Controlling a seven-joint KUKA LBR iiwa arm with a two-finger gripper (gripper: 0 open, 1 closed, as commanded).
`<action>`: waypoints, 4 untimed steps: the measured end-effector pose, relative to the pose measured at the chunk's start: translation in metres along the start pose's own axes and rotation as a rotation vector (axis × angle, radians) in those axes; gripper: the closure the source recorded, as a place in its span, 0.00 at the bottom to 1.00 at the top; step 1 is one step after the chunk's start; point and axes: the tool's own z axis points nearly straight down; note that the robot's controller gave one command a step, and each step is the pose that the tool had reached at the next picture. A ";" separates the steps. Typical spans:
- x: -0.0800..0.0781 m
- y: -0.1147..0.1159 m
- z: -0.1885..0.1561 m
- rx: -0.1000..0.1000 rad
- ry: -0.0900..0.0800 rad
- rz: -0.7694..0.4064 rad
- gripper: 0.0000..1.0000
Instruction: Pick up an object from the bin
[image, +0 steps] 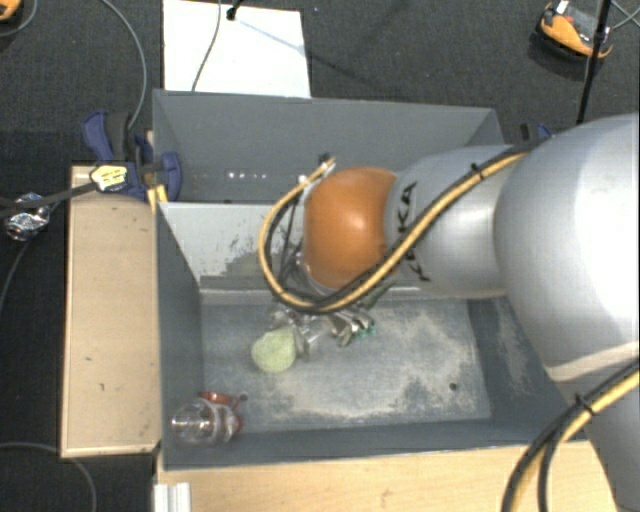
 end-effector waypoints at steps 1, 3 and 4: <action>-0.006 -0.003 0.000 0.000 -0.002 -0.011 1.00; -0.008 -0.008 -0.062 0.000 -0.005 -0.015 1.00; -0.008 -0.008 -0.062 -0.001 -0.005 -0.014 1.00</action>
Offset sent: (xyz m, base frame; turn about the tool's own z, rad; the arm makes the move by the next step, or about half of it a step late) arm 0.0064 -0.0137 -0.0009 -0.0139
